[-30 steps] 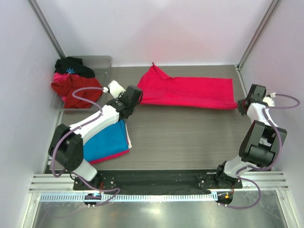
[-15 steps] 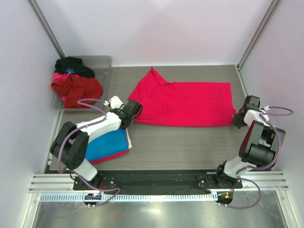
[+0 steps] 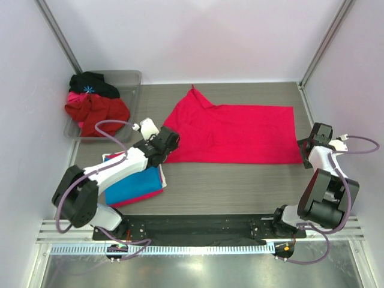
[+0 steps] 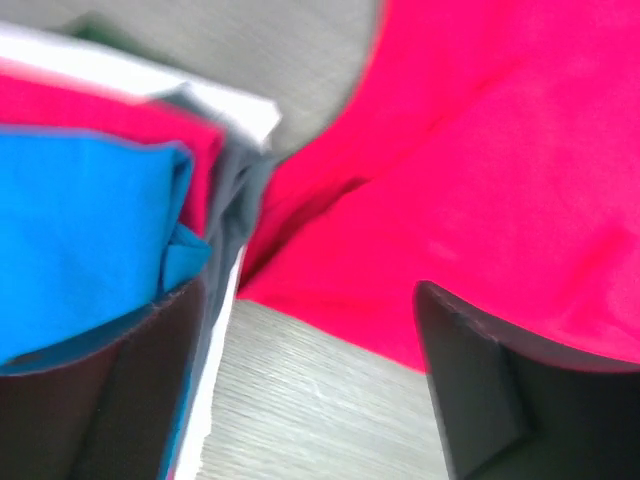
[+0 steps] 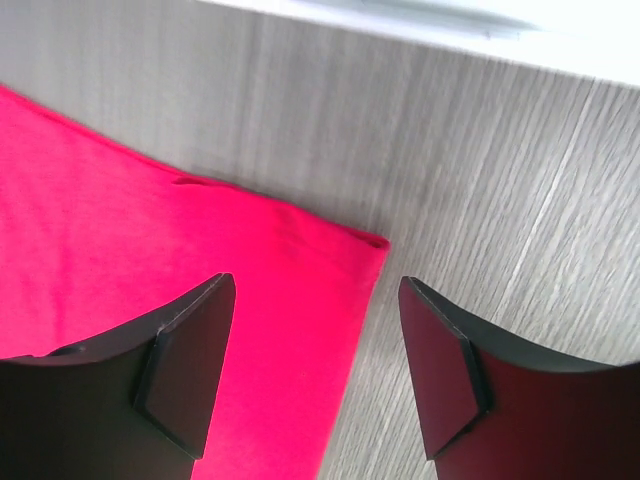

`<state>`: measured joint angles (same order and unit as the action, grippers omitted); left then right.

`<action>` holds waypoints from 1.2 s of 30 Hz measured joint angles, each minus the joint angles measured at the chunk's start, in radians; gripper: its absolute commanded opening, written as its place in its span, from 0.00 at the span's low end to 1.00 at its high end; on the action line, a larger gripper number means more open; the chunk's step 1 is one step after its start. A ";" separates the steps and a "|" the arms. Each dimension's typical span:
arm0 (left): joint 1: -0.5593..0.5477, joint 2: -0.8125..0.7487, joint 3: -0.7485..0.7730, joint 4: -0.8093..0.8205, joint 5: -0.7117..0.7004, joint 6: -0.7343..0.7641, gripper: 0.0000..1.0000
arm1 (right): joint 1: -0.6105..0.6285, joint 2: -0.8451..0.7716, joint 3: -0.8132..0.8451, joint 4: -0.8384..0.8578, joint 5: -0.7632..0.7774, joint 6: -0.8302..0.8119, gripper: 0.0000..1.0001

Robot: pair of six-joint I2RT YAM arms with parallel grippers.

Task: Fold and stack the t-shirts
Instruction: Fold the tshirt

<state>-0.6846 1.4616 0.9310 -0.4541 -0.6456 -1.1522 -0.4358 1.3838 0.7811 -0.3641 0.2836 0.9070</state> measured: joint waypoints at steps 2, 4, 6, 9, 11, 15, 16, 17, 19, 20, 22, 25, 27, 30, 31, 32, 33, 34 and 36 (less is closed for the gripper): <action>-0.003 -0.049 0.005 0.023 0.000 0.072 1.00 | 0.000 -0.038 0.004 0.000 0.004 -0.020 0.71; 0.006 -0.083 0.035 0.044 0.019 0.153 0.99 | 0.003 -0.059 0.024 0.002 0.001 -0.047 0.69; 0.033 -0.082 0.098 0.066 0.053 0.229 1.00 | 0.010 -0.062 0.058 0.011 -0.007 -0.069 0.69; 0.094 -0.041 0.206 0.097 0.116 0.305 1.00 | 0.039 -0.038 0.129 0.037 -0.040 -0.109 0.69; 0.139 0.027 0.303 0.112 0.161 0.345 1.00 | 0.063 0.014 0.201 0.050 -0.078 -0.140 0.70; 0.203 0.208 0.507 0.134 0.247 0.405 1.00 | 0.105 0.148 0.347 0.081 -0.133 -0.192 0.70; 0.215 0.267 0.574 0.129 0.269 0.420 1.00 | 0.115 0.179 0.377 0.081 -0.136 -0.203 0.70; 0.225 0.322 0.634 0.130 0.285 0.432 1.00 | 0.123 0.215 0.406 0.087 -0.141 -0.217 0.70; 0.240 0.427 0.744 0.133 0.311 0.454 1.00 | 0.136 0.274 0.453 0.087 -0.142 -0.239 0.70; 0.248 0.473 0.789 0.132 0.321 0.459 0.99 | 0.141 0.307 0.480 0.087 -0.140 -0.253 0.69; 0.259 0.560 0.870 0.133 0.343 0.462 0.98 | 0.148 0.377 0.539 0.079 -0.131 -0.274 0.66; 0.277 0.669 0.969 0.136 0.381 0.458 0.95 | 0.152 0.492 0.652 0.060 -0.109 -0.302 0.61; 0.291 0.728 1.013 0.154 0.407 0.451 0.95 | 0.153 0.569 0.730 0.049 -0.101 -0.321 0.61; 0.315 0.813 1.070 0.185 0.451 0.420 0.90 | 0.153 0.662 0.822 0.047 -0.092 -0.346 0.62; 0.322 0.838 1.087 0.198 0.466 0.406 0.90 | 0.153 0.693 0.852 0.041 -0.089 -0.355 0.62; 0.328 0.867 1.104 0.216 0.483 0.392 0.90 | 0.153 0.724 0.883 0.041 -0.086 -0.363 0.63; 0.332 0.891 1.120 0.227 0.494 0.377 0.90 | 0.153 0.754 0.910 0.039 -0.085 -0.373 0.63; 0.335 0.917 1.139 0.239 0.505 0.367 0.90 | 0.153 0.782 0.940 0.034 -0.084 -0.382 0.63; 0.340 0.968 1.187 0.260 0.522 0.346 0.90 | 0.154 0.833 0.986 0.035 -0.083 -0.396 0.62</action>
<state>-0.3443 2.4298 2.1178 -0.1944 -0.1234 -0.8066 -0.2821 2.2166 1.7672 -0.3294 0.2008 0.5106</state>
